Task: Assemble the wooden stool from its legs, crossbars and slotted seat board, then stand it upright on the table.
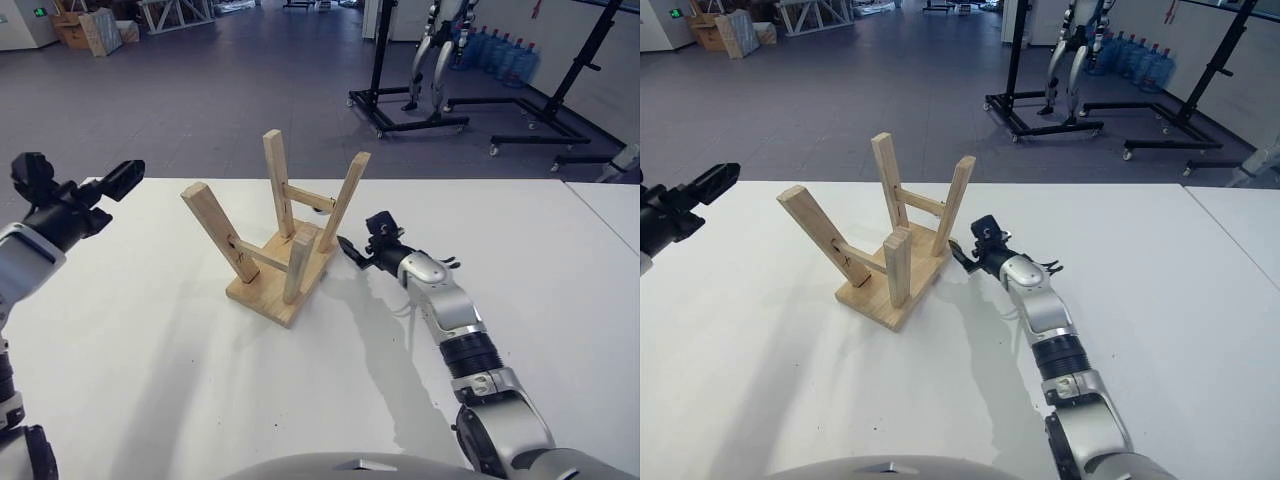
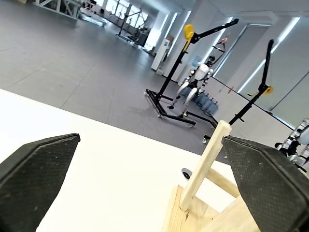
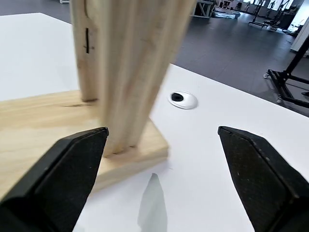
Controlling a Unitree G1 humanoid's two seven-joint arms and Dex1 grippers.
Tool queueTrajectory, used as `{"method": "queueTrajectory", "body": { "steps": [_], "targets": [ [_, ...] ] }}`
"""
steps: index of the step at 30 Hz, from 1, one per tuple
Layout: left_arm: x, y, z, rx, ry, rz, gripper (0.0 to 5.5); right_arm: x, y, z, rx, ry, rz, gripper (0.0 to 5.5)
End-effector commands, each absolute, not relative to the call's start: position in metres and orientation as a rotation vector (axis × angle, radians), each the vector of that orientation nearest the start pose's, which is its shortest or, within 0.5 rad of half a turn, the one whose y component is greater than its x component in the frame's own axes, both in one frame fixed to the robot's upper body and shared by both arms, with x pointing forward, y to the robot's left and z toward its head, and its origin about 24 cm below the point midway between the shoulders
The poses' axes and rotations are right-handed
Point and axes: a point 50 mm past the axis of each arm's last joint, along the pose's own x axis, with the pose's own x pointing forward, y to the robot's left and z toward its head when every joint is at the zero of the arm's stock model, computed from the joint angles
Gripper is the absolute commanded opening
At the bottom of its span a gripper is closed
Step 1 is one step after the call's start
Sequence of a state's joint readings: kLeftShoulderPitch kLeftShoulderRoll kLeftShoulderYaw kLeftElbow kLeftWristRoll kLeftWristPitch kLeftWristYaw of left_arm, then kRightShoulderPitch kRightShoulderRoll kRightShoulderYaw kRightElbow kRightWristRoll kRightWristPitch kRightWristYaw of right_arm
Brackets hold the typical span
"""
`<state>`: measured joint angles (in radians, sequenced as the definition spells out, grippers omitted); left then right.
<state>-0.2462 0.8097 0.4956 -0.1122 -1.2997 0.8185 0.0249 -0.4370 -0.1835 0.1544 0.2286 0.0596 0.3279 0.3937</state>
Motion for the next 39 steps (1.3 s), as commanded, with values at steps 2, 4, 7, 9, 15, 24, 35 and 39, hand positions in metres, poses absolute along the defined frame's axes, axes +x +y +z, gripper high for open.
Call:
{"method": "queueTrajectory", "body": {
  "steps": [2,4,7,9,15,24,35,39],
  "targets": [
    [0.259,0.293,0.183,-0.418,0.145,-0.142,5.4,0.29,-0.096,0.067,-0.273,0.173,0.82,4.19],
    [0.258,0.294,0.18,-0.406,0.149,-0.138,5.4,0.276,-0.105,0.065,-0.35,0.165,0.914,4.19],
    [0.257,0.295,0.177,-0.396,0.149,-0.132,5.4,0.267,-0.123,0.066,-0.431,0.158,1.018,4.19],
    [0.256,0.295,0.176,-0.396,0.147,-0.128,5.4,0.266,-0.121,0.067,-0.442,0.14,1.1,4.19],
    [0.258,0.292,0.173,-0.386,0.15,-0.133,5.4,0.277,-0.087,0.077,-0.403,0.068,1.271,4.19],
    [0.26,0.284,0.17,-0.359,0.164,-0.151,5.4,0.28,-0.062,0.082,-0.421,0.025,1.46,4.19],
    [0.259,0.285,0.168,-0.36,0.152,-0.13,5.4,0.256,0.0,0.097,-0.48,-0.078,1.437,4.19],
    [0.26,0.284,0.167,-0.36,0.153,-0.135,5.4,0.256,0.027,0.099,-0.501,-0.122,1.381,4.19]
  ]
}}
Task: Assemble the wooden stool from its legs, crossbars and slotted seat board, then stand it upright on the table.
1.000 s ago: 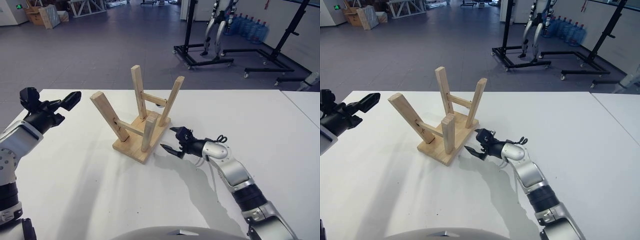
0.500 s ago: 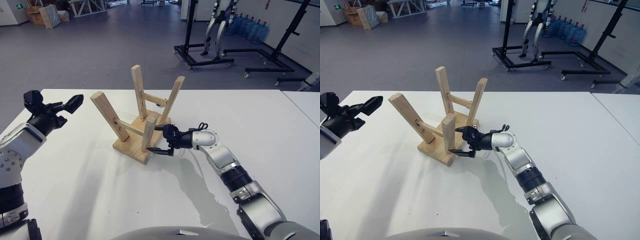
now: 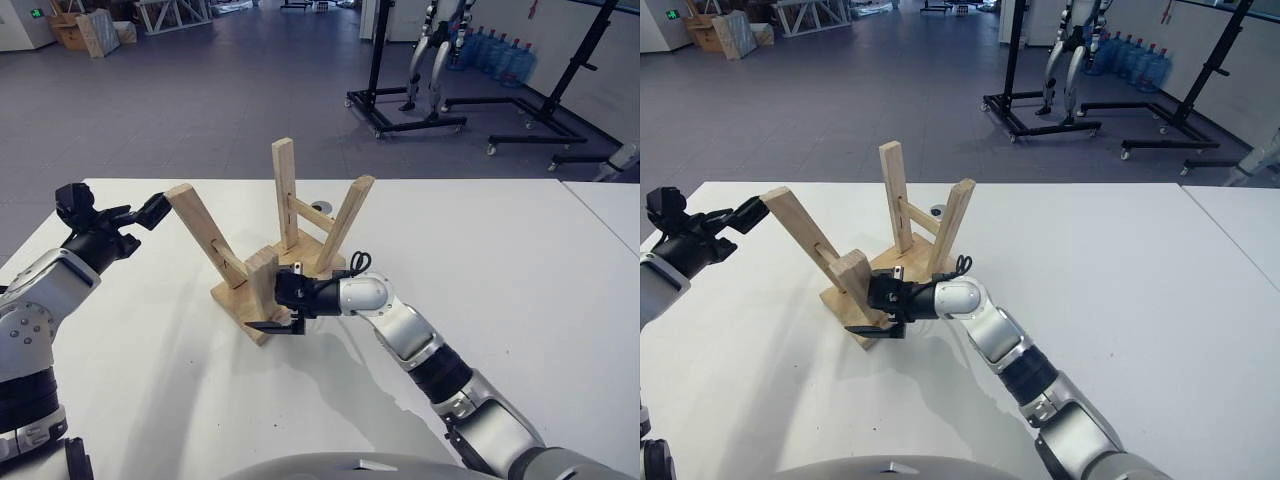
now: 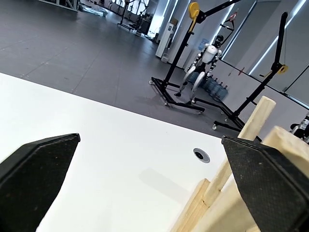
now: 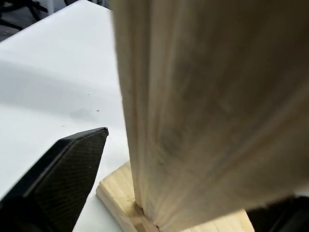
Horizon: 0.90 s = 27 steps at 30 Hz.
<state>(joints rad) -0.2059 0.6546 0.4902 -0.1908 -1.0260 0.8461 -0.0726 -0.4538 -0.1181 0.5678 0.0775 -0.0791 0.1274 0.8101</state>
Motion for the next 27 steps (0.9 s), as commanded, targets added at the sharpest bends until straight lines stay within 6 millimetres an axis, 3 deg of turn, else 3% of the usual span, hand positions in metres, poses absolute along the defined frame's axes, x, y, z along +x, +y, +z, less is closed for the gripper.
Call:
{"method": "queueTrajectory", "body": {
  "steps": [1,8,11,16,22,27],
  "targets": [
    [0.26,0.283,0.167,-0.359,0.154,-0.136,5.4,0.255,0.032,0.1,-0.503,-0.132,1.376,4.19],
    [0.261,0.278,0.163,-0.362,0.165,-0.151,5.4,0.246,0.07,0.098,-0.569,-0.168,1.316,4.19],
    [0.263,0.275,0.162,-0.362,0.168,-0.162,5.4,0.249,0.078,0.097,-0.587,-0.156,1.259,4.19],
    [0.264,0.274,0.166,-0.354,0.162,-0.176,5.4,0.256,0.051,0.105,-0.573,-0.082,1.136,4.19],
    [0.266,0.277,0.175,-0.351,0.143,-0.178,5.4,0.25,-0.006,0.133,-0.539,-0.039,1.05,4.19],
    [0.264,0.283,0.176,-0.35,0.142,-0.159,5.4,0.233,-0.017,0.15,-0.48,-0.04,1.14,4.19]
  ]
}}
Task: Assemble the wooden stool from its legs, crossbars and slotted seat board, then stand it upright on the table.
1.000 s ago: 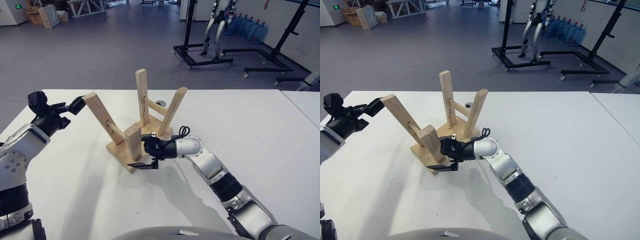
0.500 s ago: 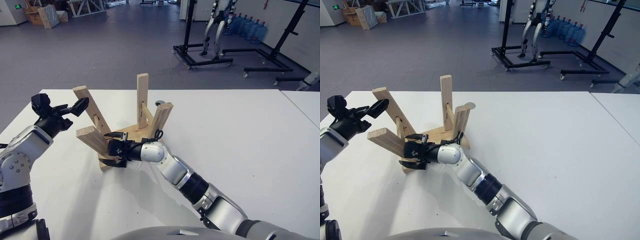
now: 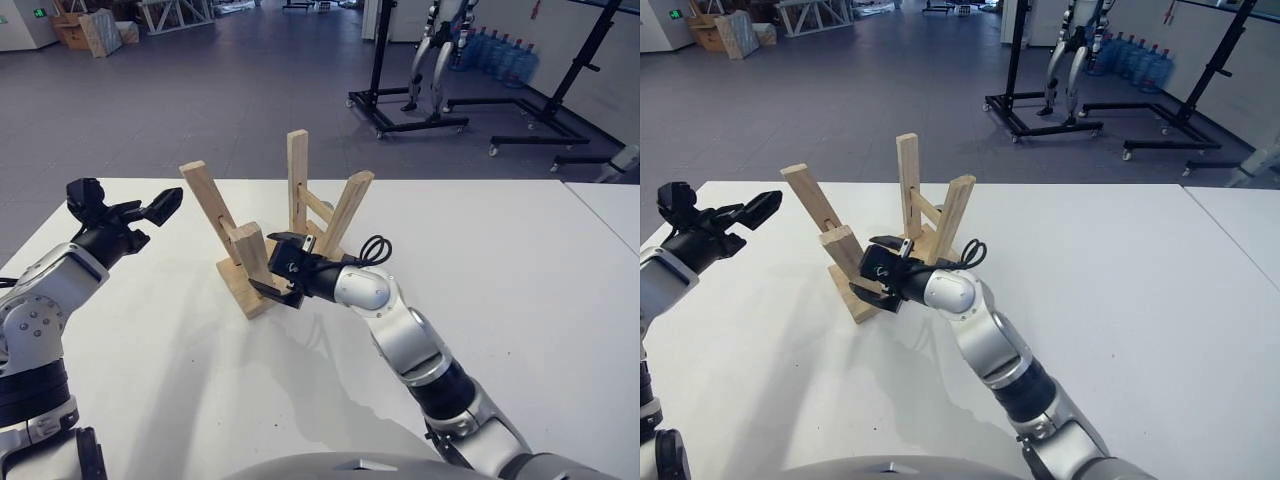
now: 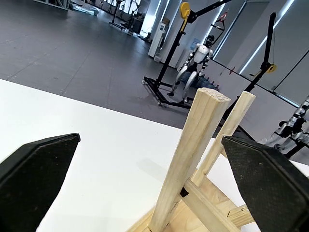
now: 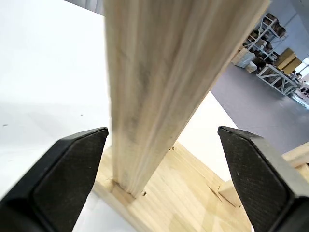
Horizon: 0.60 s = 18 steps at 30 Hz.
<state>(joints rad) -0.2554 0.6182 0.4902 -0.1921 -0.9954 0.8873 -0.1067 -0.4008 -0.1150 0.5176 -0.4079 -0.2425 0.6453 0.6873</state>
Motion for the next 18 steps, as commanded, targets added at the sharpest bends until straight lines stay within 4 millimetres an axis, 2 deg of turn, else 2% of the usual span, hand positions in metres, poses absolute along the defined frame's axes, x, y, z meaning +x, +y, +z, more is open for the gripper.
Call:
{"method": "queueTrajectory", "body": {
  "steps": [1,4,6,8,10,12,14,15,16,18],
  "targets": [
    [0.264,0.283,0.175,-0.35,0.141,-0.159,5.4,0.232,-0.017,0.149,-0.477,-0.038,1.152,4.19],
    [0.264,0.282,0.176,-0.349,0.141,-0.162,5.4,0.228,-0.021,0.148,-0.469,-0.037,1.197,4.19],
    [0.26,0.284,0.178,-0.345,0.141,-0.164,5.4,0.228,-0.043,0.148,-0.493,-0.026,1.211,4.19],
    [0.247,0.291,0.174,-0.309,0.188,-0.182,5.4,0.234,-0.096,0.142,-0.583,0.08,1.195,4.19],
    [0.228,0.298,0.16,-0.212,0.295,-0.199,5.4,0.237,-0.15,0.136,-0.672,0.24,1.155,4.19],
    [0.211,0.305,0.145,-0.13,0.412,-0.201,5.4,0.246,-0.195,0.129,-0.716,0.39,1.053,4.19],
    [0.202,0.304,0.134,-0.053,0.502,-0.212,5.4,0.267,-0.226,0.116,-0.714,0.475,0.88,4.19],
    [0.202,0.3,0.129,-0.024,0.528,-0.231,5.4,0.284,-0.233,0.106,-0.693,0.481,0.768,4.19],
    [0.204,0.293,0.123,0.008,0.552,-0.252,5.4,0.304,-0.235,0.094,-0.649,0.471,0.634,4.19],
    [0.211,0.276,0.114,0.049,0.575,-0.305,5.4,0.336,-0.221,0.08,-0.599,0.378,0.446,4.19]
  ]
}}
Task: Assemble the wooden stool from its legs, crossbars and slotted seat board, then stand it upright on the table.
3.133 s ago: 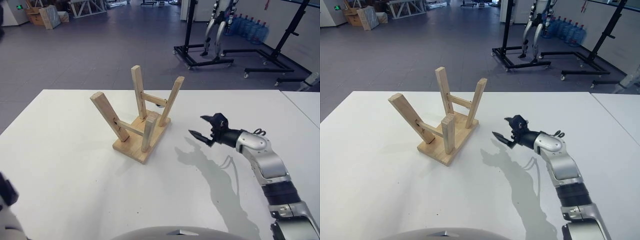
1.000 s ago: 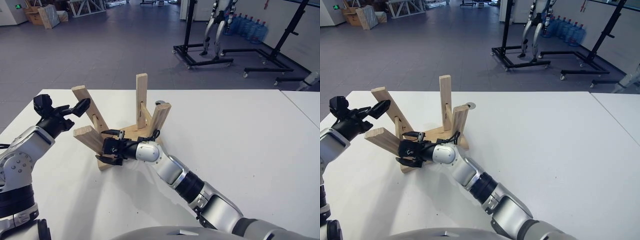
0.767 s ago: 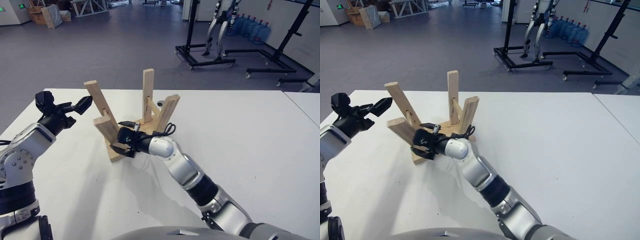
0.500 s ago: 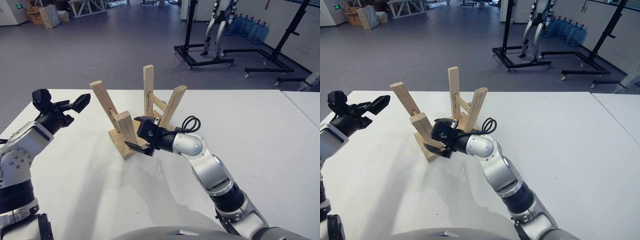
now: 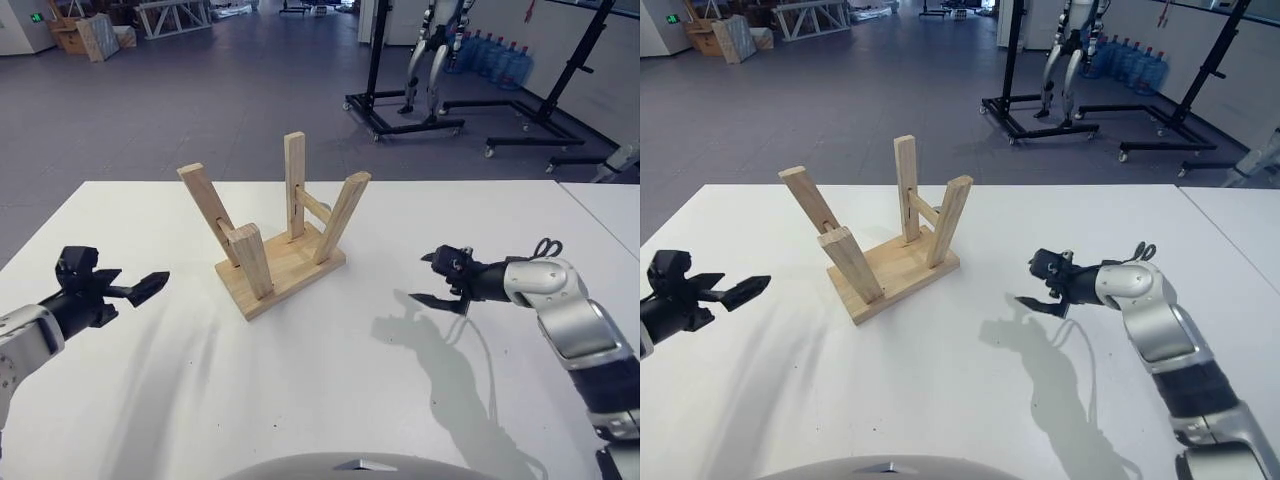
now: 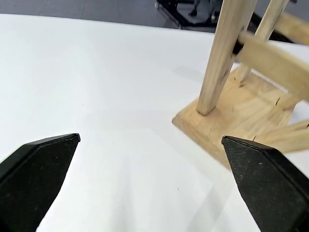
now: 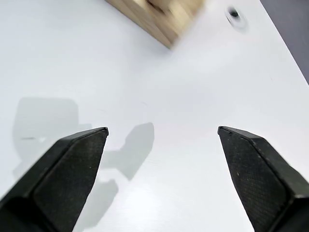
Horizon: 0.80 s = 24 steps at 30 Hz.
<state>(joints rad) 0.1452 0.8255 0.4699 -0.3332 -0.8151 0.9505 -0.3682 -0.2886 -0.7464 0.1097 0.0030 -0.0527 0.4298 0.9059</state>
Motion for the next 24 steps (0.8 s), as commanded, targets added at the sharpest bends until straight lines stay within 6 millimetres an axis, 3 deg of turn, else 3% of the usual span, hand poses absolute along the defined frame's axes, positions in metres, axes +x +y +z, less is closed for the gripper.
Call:
{"method": "queueTrajectory", "body": {
  "steps": [1,5,9,15,20,24],
  "targets": [
    [0.215,0.265,0.108,0.042,0.574,-0.331,5.4,0.35,-0.207,0.076,-0.539,0.324,0.376,4.19],
    [0.224,0.235,0.096,0.026,0.574,-0.393,5.4,0.374,-0.165,0.058,-0.362,0.289,0.28,4.19],
    [0.228,0.224,0.082,0.043,0.603,-0.413,5.4,0.373,-0.128,0.039,-0.288,0.306,0.356,4.19],
    [0.229,0.226,0.076,0.066,0.607,-0.409,5.4,0.368,-0.126,0.029,-0.385,0.295,0.42,4.19],
    [0.234,0.237,0.117,0.029,0.48,-0.401,5.4,0.362,-0.12,0.023,-0.425,0.285,0.513,4.19],
    [0.231,0.268,0.142,0.106,0.477,-0.332,5.4,0.355,-0.111,0.018,-0.371,0.26,0.578,4.19]
  ]
}}
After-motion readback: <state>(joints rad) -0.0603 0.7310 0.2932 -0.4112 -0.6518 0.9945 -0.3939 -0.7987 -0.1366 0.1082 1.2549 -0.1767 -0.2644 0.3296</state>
